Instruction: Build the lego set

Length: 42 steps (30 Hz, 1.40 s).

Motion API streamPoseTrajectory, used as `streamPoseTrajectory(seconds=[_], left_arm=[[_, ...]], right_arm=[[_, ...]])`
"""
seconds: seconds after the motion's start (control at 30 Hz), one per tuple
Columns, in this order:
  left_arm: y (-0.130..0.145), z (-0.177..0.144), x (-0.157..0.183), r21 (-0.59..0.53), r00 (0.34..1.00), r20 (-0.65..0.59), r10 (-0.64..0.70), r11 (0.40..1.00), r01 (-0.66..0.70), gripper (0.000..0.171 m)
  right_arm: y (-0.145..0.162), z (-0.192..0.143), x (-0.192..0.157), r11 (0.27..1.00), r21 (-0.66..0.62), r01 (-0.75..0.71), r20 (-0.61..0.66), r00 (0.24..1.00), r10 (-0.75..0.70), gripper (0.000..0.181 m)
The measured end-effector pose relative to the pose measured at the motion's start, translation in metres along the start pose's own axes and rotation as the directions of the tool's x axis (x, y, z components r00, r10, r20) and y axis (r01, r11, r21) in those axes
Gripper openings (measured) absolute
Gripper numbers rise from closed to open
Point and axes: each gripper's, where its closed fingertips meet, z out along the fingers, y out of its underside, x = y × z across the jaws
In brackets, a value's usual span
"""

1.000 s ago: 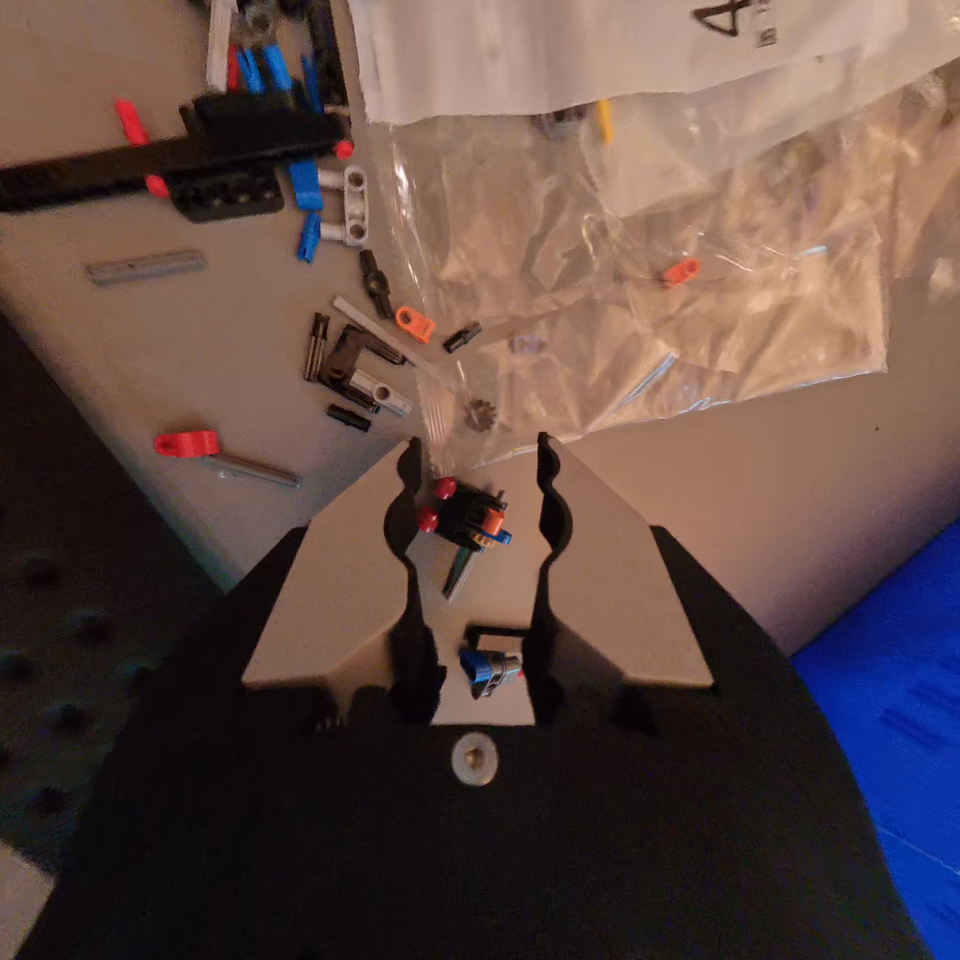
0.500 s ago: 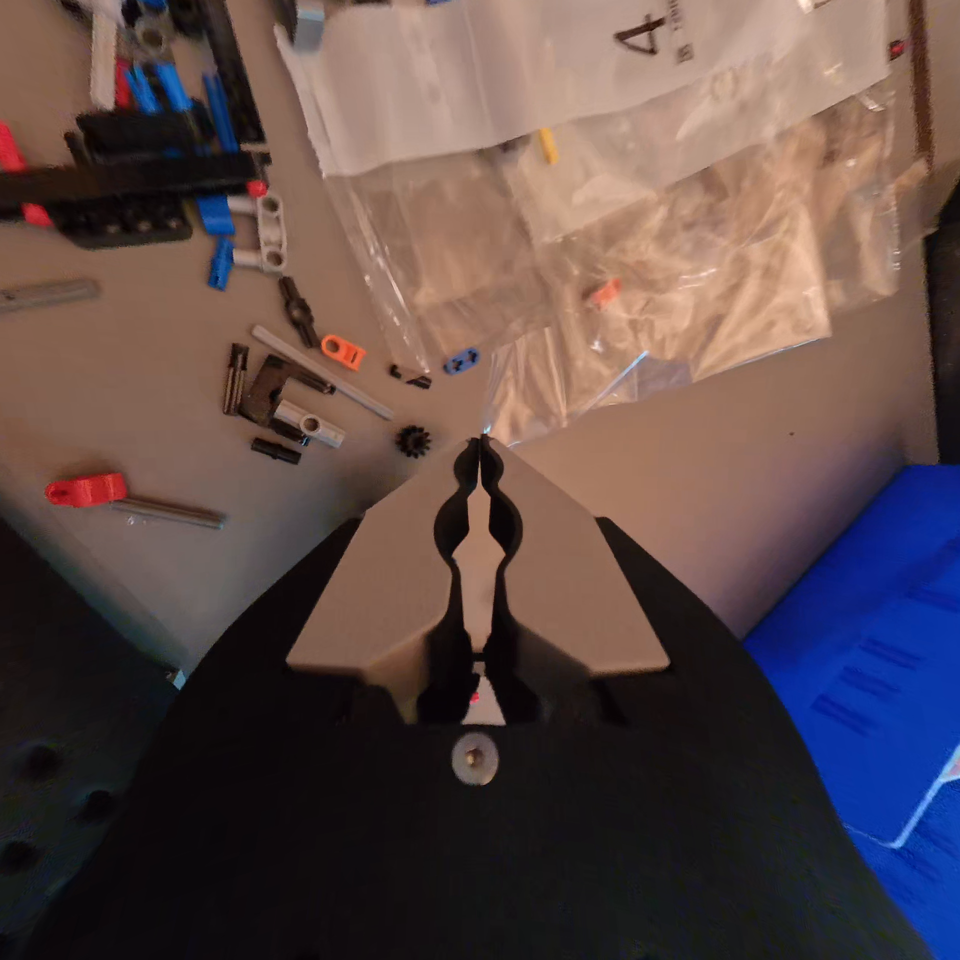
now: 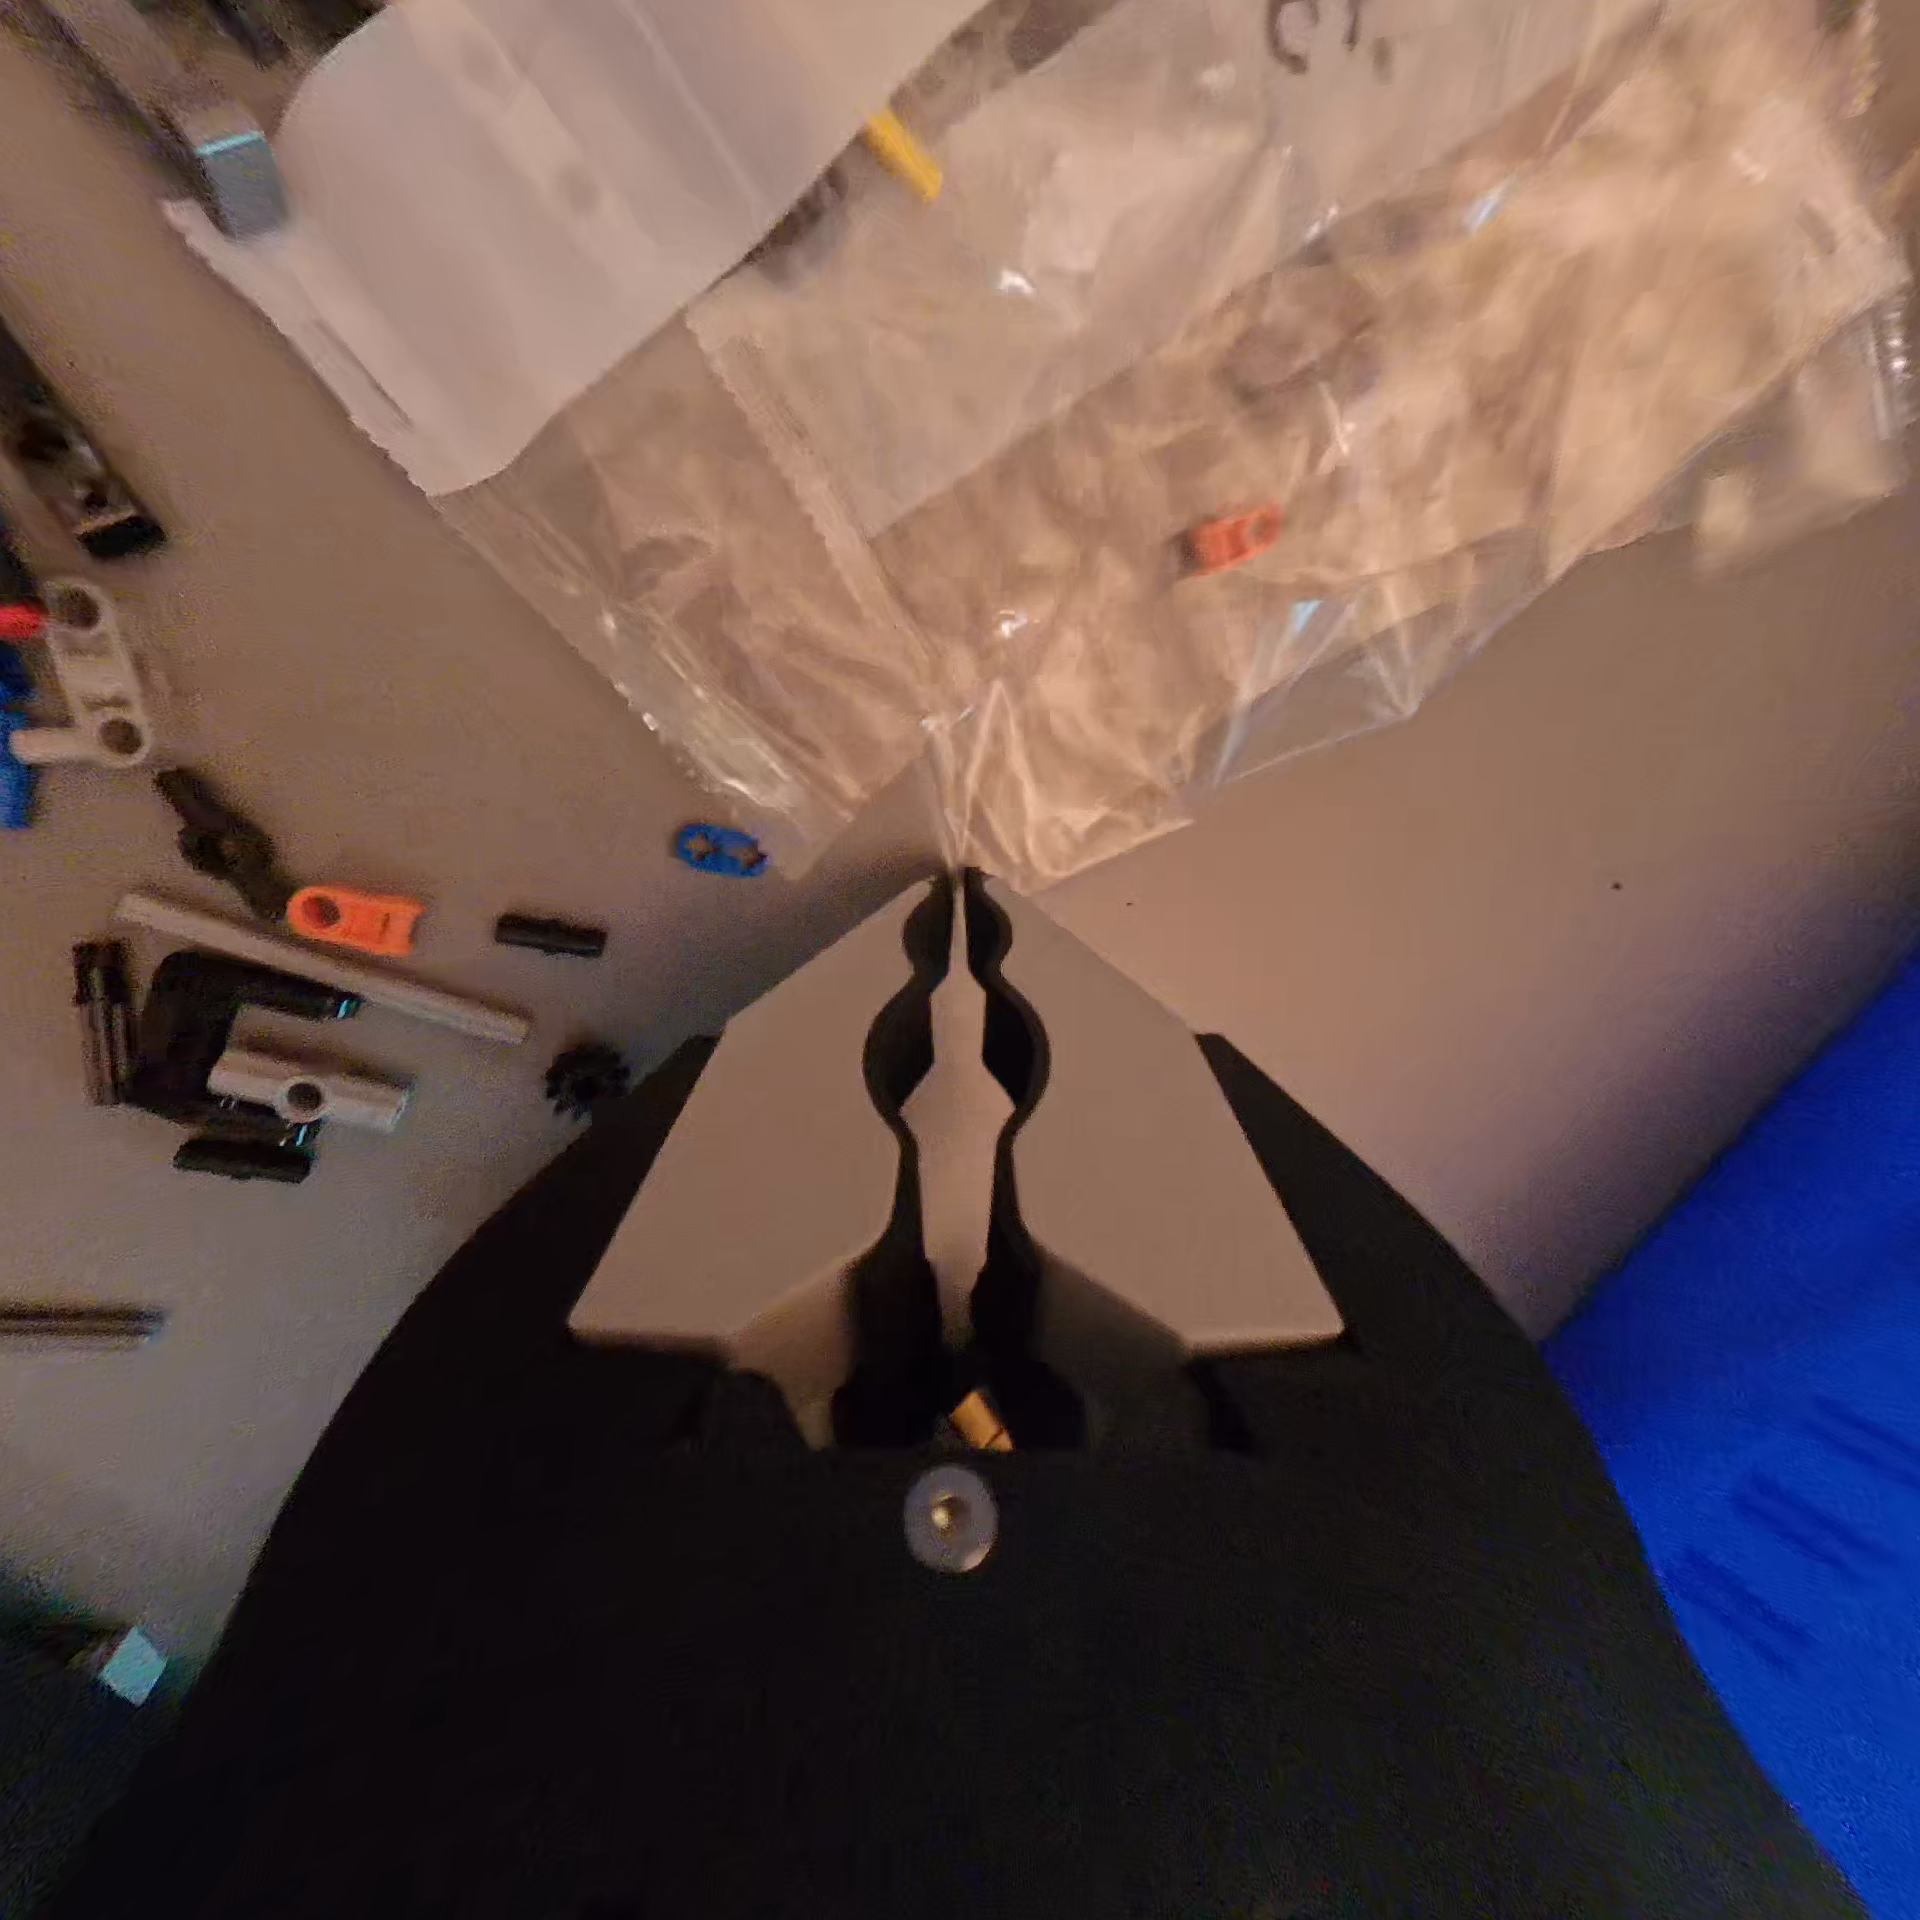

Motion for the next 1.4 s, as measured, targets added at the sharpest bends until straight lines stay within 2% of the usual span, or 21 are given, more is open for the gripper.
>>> streamPoseTrajectory(seconds=[0.1, 0.2, 0.27, 0.33, 0.47, 0.63, 0.83, 0.93, 1.0, 1.1, 1.3, 1.4], left_arm=[[0.000, 0.001, 0.000, -0.002, 1.000, -0.004, 0.004, 1.000, -0.004, 0.013], [0.000, 0.002, 0.000, -0.007, 1.000, -0.007, 0.007, 1.000, -0.007, 0.013], [0.000, 0.002, 0.000, -0.008, 1.000, -0.007, 0.008, 1.000, -0.008, 0.013], [0.000, 0.002, 0.001, -0.007, 1.000, -0.009, 0.006, 1.000, -0.007, 0.012], [0.000, 0.003, 0.002, -0.012, 1.000, -0.012, 0.010, 1.000, -0.010, 0.013], [0.001, 0.002, 0.001, -0.012, 1.000, -0.008, 0.007, 1.000, -0.007, 0.012], [0.001, 0.002, 0.001, -0.015, 1.000, -0.008, 0.007, 1.000, -0.007, 0.012], [0.001, 0.003, 0.001, -0.014, 1.000, -0.010, 0.007, 1.000, -0.007, 0.012], [0.001, 0.003, 0.001, -0.016, 1.000, -0.013, 0.008, 1.000, -0.008, 0.012], [0.002, 0.004, 0.002, -0.020, 1.000, -0.013, 0.011, 1.000, -0.011, 0.012], [0.003, 0.003, 0.001, -0.018, 1.000, -0.013, 0.008, 1.000, -0.008, 0.012], [0.003, 0.003, 0.002, -0.021, 1.000, -0.018, 0.007, 1.000, -0.007, 0.012]], right_arm=[[-0.007, -0.006, 0.005, 1.000, 0.026, -0.006, 0.005, 1.000, 0.006, 0.002], [-0.018, -0.016, -0.010, 0.996, 0.085, -0.033, 0.119, 0.993, 0.023, 0.012], [-0.014, -0.018, -0.027, 0.998, 0.062, 0.018, 0.196, 0.980, -0.030, 0.016], [-0.007, -0.015, -0.034, 0.998, 0.035, 0.060, 0.211, 0.975, -0.066, 0.023], [-0.010, -0.009, -0.038, 0.998, 0.049, 0.026, 0.254, 0.967, -0.037, 0.027], [-0.014, -0.006, -0.040, 0.997, 0.074, -0.012, 0.303, 0.953, -0.011, 0.006], [-0.010, -0.013, -0.046, 0.997, 0.075, -0.018, 0.339, 0.941, -0.009, 0.004], [-0.014, -0.028, -0.049, 0.993, 0.111, -0.033, 0.346, 0.938, -0.007, 0.005], [-0.032, -0.048, -0.053, 0.981, 0.189, -0.044, 0.357, 0.934, -0.027, 0.004], [-0.077, -0.086, -0.060, 0.935, 0.351, -0.048, 0.357, 0.930, -0.087, 0.004], [-0.182, -0.157, -0.078, 0.768, 0.640, -0.013, 0.277, 0.936, -0.215, 0.004], [-0.219, -0.185, -0.085, 0.702, 0.711, -0.039, 0.295, 0.923, -0.248, 0.005]])
